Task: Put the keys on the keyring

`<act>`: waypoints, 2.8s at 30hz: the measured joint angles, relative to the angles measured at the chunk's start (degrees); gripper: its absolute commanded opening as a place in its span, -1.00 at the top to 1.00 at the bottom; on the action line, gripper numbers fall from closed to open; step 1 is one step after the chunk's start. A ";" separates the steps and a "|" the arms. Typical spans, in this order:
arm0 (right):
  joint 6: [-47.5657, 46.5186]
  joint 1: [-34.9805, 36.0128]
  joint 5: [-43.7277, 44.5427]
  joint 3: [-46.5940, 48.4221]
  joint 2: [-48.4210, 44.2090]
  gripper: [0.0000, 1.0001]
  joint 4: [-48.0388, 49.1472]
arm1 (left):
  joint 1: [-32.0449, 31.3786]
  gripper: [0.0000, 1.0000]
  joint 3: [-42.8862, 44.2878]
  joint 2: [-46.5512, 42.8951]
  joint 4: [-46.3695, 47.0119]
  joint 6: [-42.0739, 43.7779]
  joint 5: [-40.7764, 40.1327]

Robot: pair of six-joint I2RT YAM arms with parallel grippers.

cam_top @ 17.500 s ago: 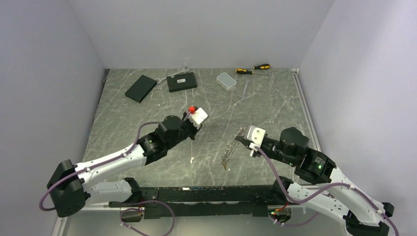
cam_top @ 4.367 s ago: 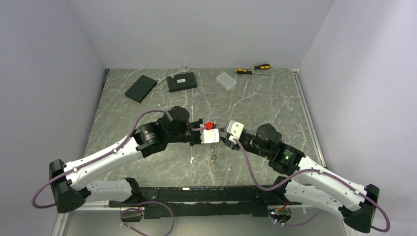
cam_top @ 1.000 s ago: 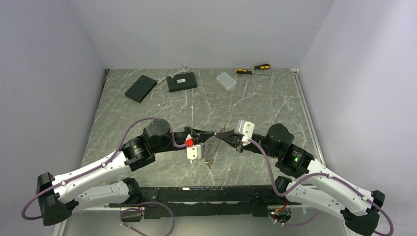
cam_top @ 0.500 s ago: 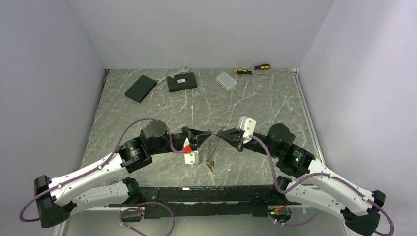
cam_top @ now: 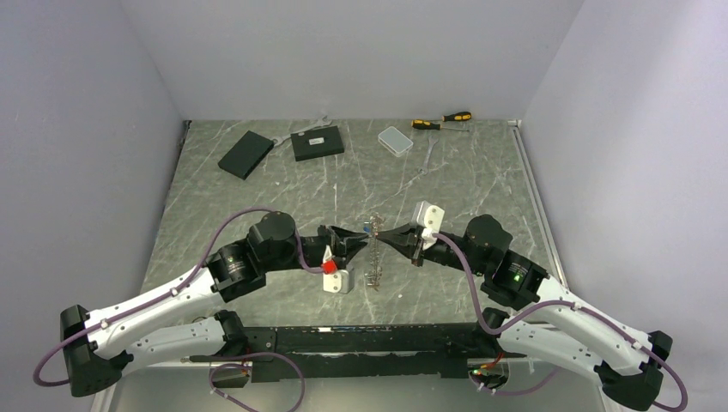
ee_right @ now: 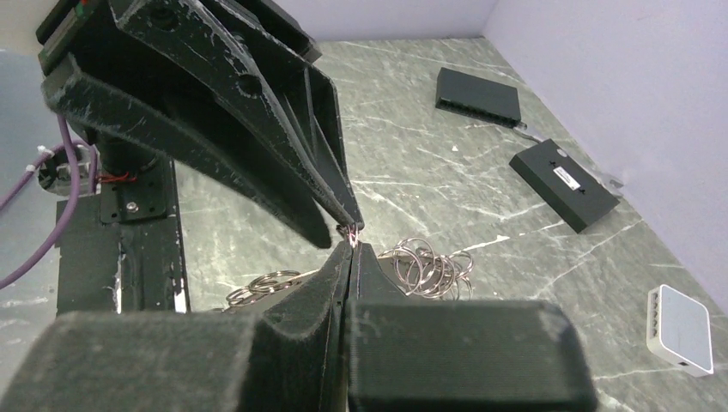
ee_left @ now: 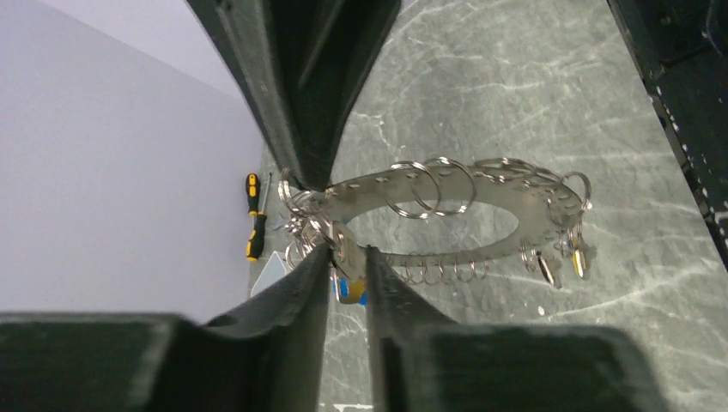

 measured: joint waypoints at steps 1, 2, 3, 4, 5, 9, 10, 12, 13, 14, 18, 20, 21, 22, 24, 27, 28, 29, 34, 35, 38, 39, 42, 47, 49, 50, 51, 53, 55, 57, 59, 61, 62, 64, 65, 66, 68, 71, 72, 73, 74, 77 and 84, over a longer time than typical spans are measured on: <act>0.04 0.00 0.02 0.00 -0.02 1.00 -0.04 | 0.00 0.24 0.00 0.00 -0.59 0.31 0.11; 0.07 0.00 0.00 0.00 -0.02 1.00 -0.04 | 0.00 0.16 0.00 0.00 -1.11 0.39 0.26; 0.09 0.00 0.00 0.00 -0.02 1.00 -0.04 | 0.00 0.08 0.00 -0.02 -1.90 0.31 0.39; 0.09 0.00 -0.02 0.00 -0.02 1.00 -0.07 | 0.00 -0.01 0.00 -0.04 -2.47 0.50 0.46; 0.13 0.00 -0.02 0.00 -0.07 1.00 -0.07 | 0.00 -0.11 0.07 -0.07 -3.34 0.44 0.66; 0.22 0.00 -0.09 0.00 -0.68 1.00 -0.13 | -0.02 -0.20 1.25 -0.17 -7.50 -0.42 1.57; 0.22 0.00 -0.11 0.00 -0.90 1.00 -0.11 | -0.02 -0.19 1.62 -0.26 -7.91 -0.87 1.77; 0.00 0.00 -0.35 0.00 -1.40 1.00 -0.13 | -0.02 -0.17 2.29 -0.66 -8.39 -2.23 1.92; -0.13 0.00 -0.48 0.00 -1.62 1.00 -0.22 | -0.02 -0.17 2.64 -0.94 -8.52 -2.95 2.03; -0.22 0.00 -0.72 0.00 -1.79 1.00 -0.39 | -0.02 -0.16 2.95 -1.20 -8.59 -3.69 2.21; -0.72 0.00 -1.95 0.00 -2.12 1.00 -1.42 | -0.02 -0.09 4.74 -2.49 -8.48 -7.61 2.32; -0.87 0.00 -2.67 0.02 -2.19 1.00 -1.88 | -0.02 -0.06 5.55 -2.82 -8.26 -8.79 2.29; -0.98 0.00 -3.13 0.04 -2.19 1.00 -2.03 | -0.02 -0.04 5.90 -2.91 -8.07 -9.42 2.23; -1.07 0.00 -3.45 0.13 -2.19 1.00 -2.23 | -0.02 0.00 6.25 -2.91 -7.85 -9.92 2.10; -1.14 0.00 -4.02 0.48 -2.19 1.00 -2.64 | -0.02 0.08 6.69 -2.73 -7.52 -10.84 1.81; -1.25 0.00 -4.74 0.85 -2.60 1.00 -3.15 | -0.02 0.05 8.09 -1.44 -7.67 -11.26 2.47; -1.27 0.00 -4.85 0.87 -2.82 1.00 -3.23 | -0.02 0.06 8.46 -0.96 -7.63 -11.56 2.86; -1.27 0.00 -4.90 0.94 -3.10 1.00 -3.50 | -0.04 0.11 8.92 -0.35 -7.63 -12.39 3.28; -1.18 0.00 -4.98 1.20 -4.11 1.00 -3.89 | -0.07 0.21 11.15 2.73 -7.41 -14.78 4.68; -1.11 0.00 -4.98 1.22 -4.35 1.00 -3.89 | -0.07 0.22 11.65 3.37 -7.30 -15.21 5.22; -1.03 0.00 -4.94 1.22 -5.01 1.00 -3.87 | -0.07 0.23 11.96 4.20 -7.06 -16.04 6.62; -1.01 0.00 -4.94 1.22 -5.16 1.00 -3.87 | -0.07 0.24 11.96 4.33 -6.99 -16.28 6.97; -0.96 0.00 -4.81 1.22 -5.38 1.00 -3.82 | -0.07 0.24 11.96 4.61 -6.93 -17.18 8.02; -0.81 0.00 -4.81 1.22 -5.49 1.00 -3.37 | -0.07 0.31 11.96 4.79 -6.71 -18.23 8.61; -0.79 0.00 -4.83 1.25 -5.42 1.00 -3.37 | -0.07 0.34 11.96 4.83 -6.23 -18.53 8.63; -0.79 0.00 -4.85 1.25 -5.38 1.00 -3.37 | -0.07 0.35 11.96 4.94 -5.84 -18.69 8.61; -0.76 0.00 -4.85 1.25 -5.31 1.00 -3.37 | -0.07 0.36 11.96 5.14 -5.44 -18.73 8.59; -0.74 0.00 -4.87 1.25 -5.20 1.00 -3.37 | -0.07 0.39 11.96 5.60 -4.79 -18.91 8.48; -0.63 0.00 -4.92 1.25 -5.14 1.00 -3.37 | -0.07 0.42 11.96 6.16 -4.37 -19.23 8.28; -0.61 0.00 -4.94 1.27 -5.14 1.00 -3.39 | -0.07 0.48 11.96 6.64 -3.87 -19.63 8.15; -0.63 0.00 -4.90 1.27 -5.14 1.00 -3.39 | -0.07 0.57 11.96 7.02 -3.52 -19.80 8.00; -0.63 -0.07 -4.68 1.27 -5.16 1.00 -3.41 | -0.07 0.68 11.96 7.21 -3.45 -19.93 7.89; -0.66 -0.11 -4.57 1.27 -5.16 1.00 -3.43 | -0.07 0.73 11.96 7.26 -3.45 -19.98 7.87; -0.66 -0.22 -4.50 1.27 -5.18 1.00 -3.45 | -0.07 0.82 11.96 7.30 -3.48 -20.02 7.85; -0.68 -0.24 -4.50 1.27 -5.18 1.00 -3.43 | -0.07 0.88 11.96 7.30 -3.48 -20.13 7.82; -0.70 -0.24 -4.57 1.27 -5.18 1.00 -3.45 | -0.07 0.97 11.96 7.30 -3.45 -20.17 7.74; -0.83 -0.22 -4.61 1.27 -5.25 1.00 -3.48 | -0.07 1.00 11.96 7.30 -3.37 -20.37 7.54; -1.09 -0.22 -4.63 1.27 -5.33 1.00 -3.48 | -0.07 1.00 11.96 7.30 -3.21 -20.87 7.04; -1.18 -0.22 -4.61 1.27 -5.35 1.00 -3.48 | -0.07 1.00 11.96 7.30 -3.15 -21.20 6.80; -1.27 -0.22 -4.61 1.27 -5.35 0.88 -3.48 | -0.07 1.00 11.96 7.30 -3.13 -21.44 6.60; -1.29 -0.22 -4.59 1.27 -5.35 0.76 -3.50 | -0.09 1.00 11.96 7.30 -3.13 -21.57 6.47; -1.36 -0.22 -4.63 1.27 -5.18 0.43 -3.82 | -0.20 1.00 12.35 7.48 -3.91 -21.70 5.81; -3.61 -0.20 -4.81 5.11 -3.72 0.26 -6.10 | -0.17 1.00 17.79 11.56 -12.55 -20.68 3.67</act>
